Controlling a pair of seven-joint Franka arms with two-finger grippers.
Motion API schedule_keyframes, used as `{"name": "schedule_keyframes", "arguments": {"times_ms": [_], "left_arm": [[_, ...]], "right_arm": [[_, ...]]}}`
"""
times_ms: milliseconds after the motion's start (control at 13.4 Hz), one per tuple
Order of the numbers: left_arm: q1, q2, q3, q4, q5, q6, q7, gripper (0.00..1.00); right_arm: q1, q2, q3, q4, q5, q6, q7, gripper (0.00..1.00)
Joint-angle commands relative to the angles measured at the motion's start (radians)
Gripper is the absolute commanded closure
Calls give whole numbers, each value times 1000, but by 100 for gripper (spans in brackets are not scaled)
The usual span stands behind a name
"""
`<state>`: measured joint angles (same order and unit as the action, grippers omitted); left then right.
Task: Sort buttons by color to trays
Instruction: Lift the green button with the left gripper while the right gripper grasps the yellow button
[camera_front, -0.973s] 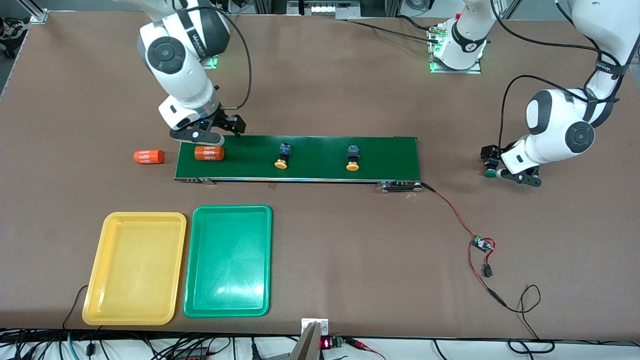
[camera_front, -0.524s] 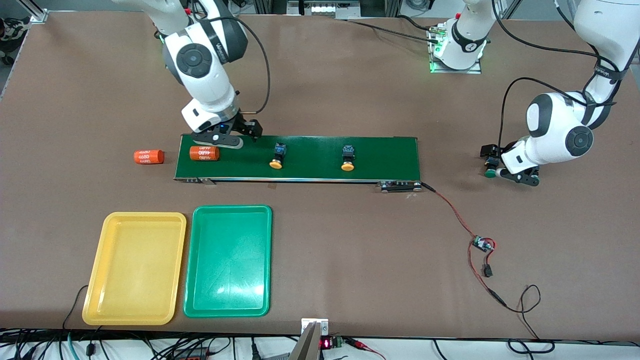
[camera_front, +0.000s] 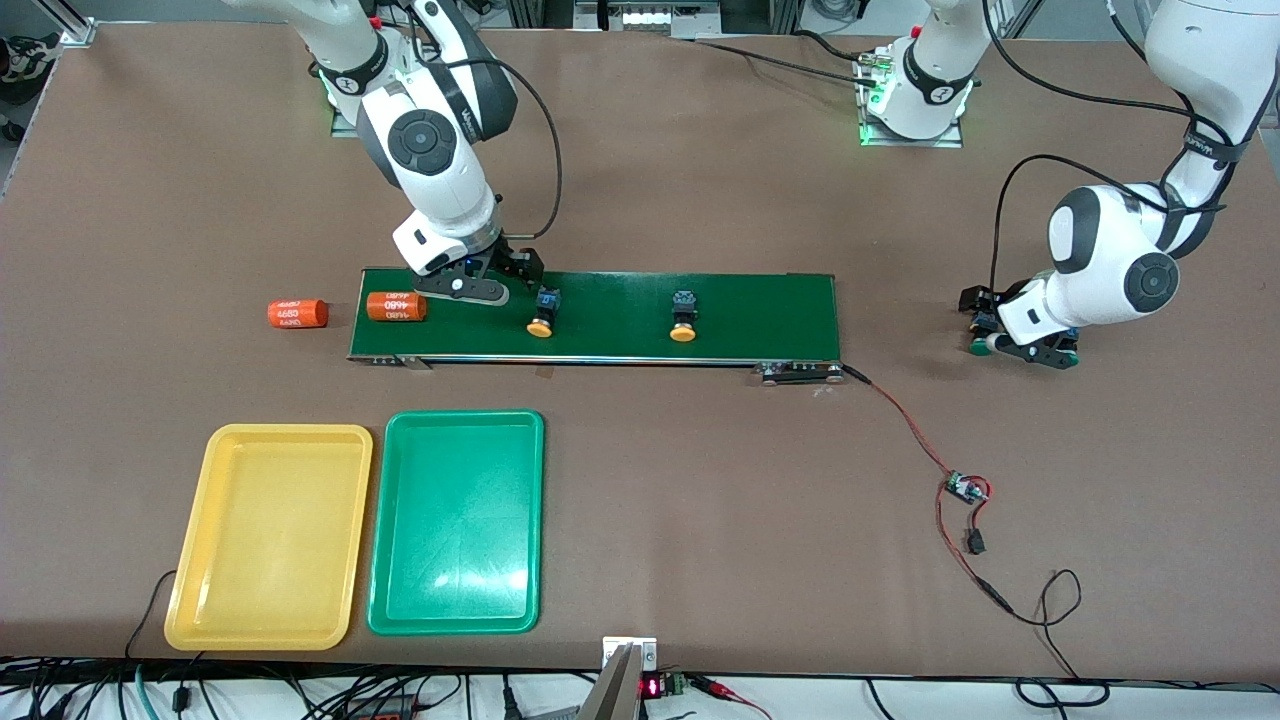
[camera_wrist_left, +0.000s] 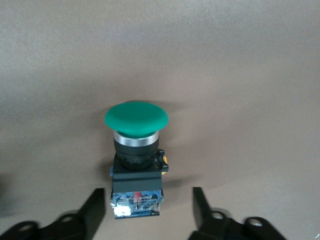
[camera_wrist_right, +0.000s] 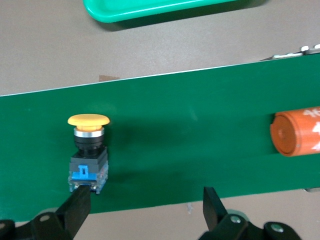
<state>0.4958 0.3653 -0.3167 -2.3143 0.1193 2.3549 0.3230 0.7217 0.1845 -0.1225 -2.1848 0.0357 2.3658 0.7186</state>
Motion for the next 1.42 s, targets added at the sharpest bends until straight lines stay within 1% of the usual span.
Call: {"name": "schedule_keyframes", "arguments": {"times_ms": [0, 75, 150, 299, 449, 524, 673, 823, 898, 973, 1048, 1122, 1272, 1347], "left_arm": [[15, -3, -9, -11, 23, 12, 33, 49], [15, -3, -9, -11, 23, 15, 59, 58], [15, -5, -9, -10, 23, 23, 94, 69], [15, -22, -7, -1, 23, 21, 110, 86], [6, -41, -7, 21, 23, 20, 107, 88], [1, -55, -9, 30, 22, 17, 94, 88], [-34, -94, -9, 65, 20, 12, 96, 90], [-104, -149, -10, 81, 13, 0, 90, 93], [-141, -166, -10, 84, 11, -11, 84, 94], [-184, -172, -10, 88, 10, -23, 82, 94], [-215, -174, -12, 93, 5, -43, 80, 95], [-262, -184, -13, 93, -34, -63, 53, 95], [-371, -195, -12, 95, -119, -106, -74, 96], [-416, -198, -12, 95, -121, -108, -161, 96]], "right_arm": [[27, 33, -5, 19, 41, 33, 13, 0], [30, 44, -5, 23, 40, 33, 13, 0], [33, 53, -5, 28, 40, 35, 12, 0], [50, 84, -5, 33, 41, 56, 13, 0], [62, 111, -5, 33, 41, 92, 13, 0], [62, 119, -5, 33, 41, 101, 13, 4], [71, 121, -5, 33, 41, 107, 10, 31], [73, 118, -5, 33, 40, 102, 10, 69], [73, 112, -5, 33, 41, 98, 12, 84], [70, 104, -5, 33, 43, 93, 9, 94], [65, 96, -6, 33, 43, 87, 5, 98], [61, 92, -6, 33, 43, 79, 5, 99], [55, 93, -8, 31, 43, 78, 8, 99], [47, 102, -12, 31, 43, 78, -1, 99]]}}
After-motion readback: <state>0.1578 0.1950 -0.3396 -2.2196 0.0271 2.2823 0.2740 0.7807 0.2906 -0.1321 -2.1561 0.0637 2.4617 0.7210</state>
